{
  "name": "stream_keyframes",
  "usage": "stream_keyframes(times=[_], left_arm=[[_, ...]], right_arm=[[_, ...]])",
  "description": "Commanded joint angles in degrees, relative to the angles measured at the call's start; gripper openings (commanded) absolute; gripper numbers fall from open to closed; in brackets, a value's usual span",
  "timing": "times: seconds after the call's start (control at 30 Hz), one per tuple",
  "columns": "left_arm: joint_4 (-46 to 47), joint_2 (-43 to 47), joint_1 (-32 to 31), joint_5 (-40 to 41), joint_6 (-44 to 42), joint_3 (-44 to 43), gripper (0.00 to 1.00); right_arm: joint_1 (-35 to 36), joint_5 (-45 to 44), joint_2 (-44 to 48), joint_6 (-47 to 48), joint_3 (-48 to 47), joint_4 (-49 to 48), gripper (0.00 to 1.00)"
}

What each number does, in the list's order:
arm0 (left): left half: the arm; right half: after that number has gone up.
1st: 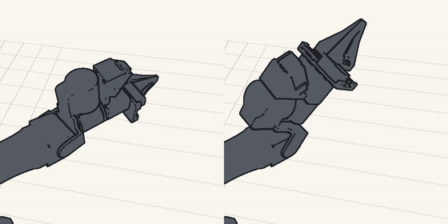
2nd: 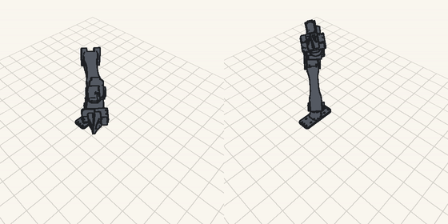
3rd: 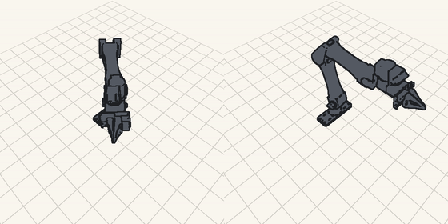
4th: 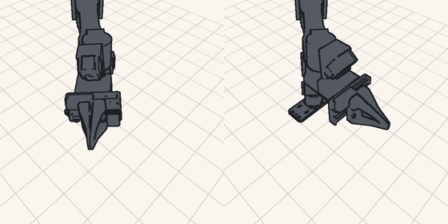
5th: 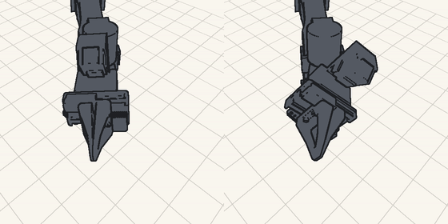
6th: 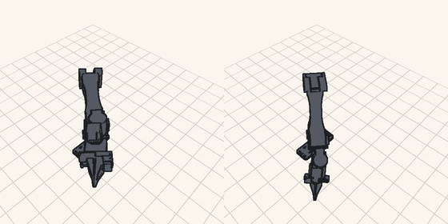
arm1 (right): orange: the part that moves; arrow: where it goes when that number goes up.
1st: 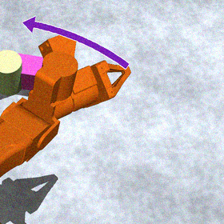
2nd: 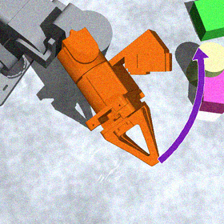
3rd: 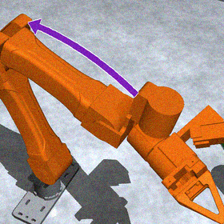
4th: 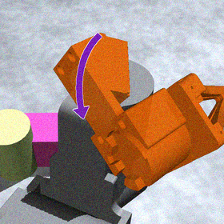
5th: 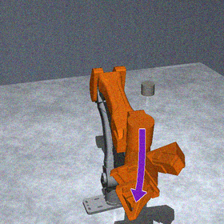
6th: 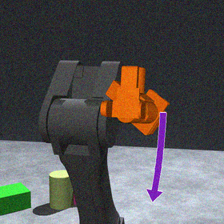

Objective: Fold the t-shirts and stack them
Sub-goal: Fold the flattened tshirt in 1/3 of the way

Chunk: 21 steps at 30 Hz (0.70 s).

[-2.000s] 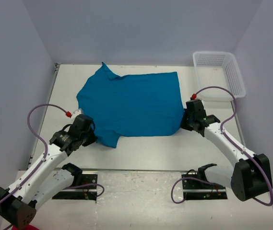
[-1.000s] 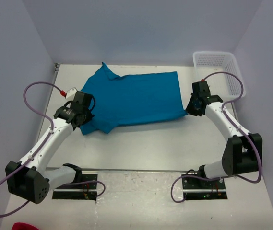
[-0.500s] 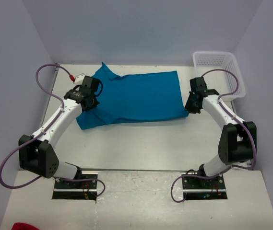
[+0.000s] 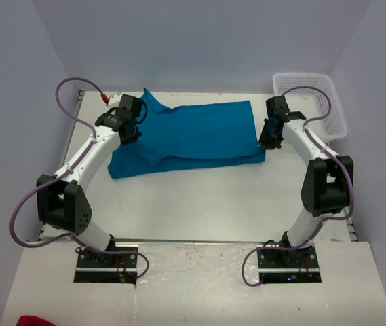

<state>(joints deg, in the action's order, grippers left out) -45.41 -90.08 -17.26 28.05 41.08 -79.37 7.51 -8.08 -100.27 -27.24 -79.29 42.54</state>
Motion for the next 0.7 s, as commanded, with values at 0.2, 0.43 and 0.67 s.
stream_keyframes(times=[0.2, 0.43, 0.67], left_arm=[[1.1, -4.6, 2.2, 2.0, -1.9, -4.6, 0.00], [1.1, -7.0, 2.8, 1.9, -2.5, -6.5, 0.00], [0.9, -9.9, 3.3, 1.7, -2.9, -9.2, 0.00]], right_arm=[[-0.6, 2.6, -4.8, 3.0, -7.1, 1.8, 0.00], [-0.5, 4.0, -9.1, 4.0, -10.9, 2.7, 0.00], [-0.6, 3.9, -11.8, 4.5, -13.7, 3.6, 0.00]])
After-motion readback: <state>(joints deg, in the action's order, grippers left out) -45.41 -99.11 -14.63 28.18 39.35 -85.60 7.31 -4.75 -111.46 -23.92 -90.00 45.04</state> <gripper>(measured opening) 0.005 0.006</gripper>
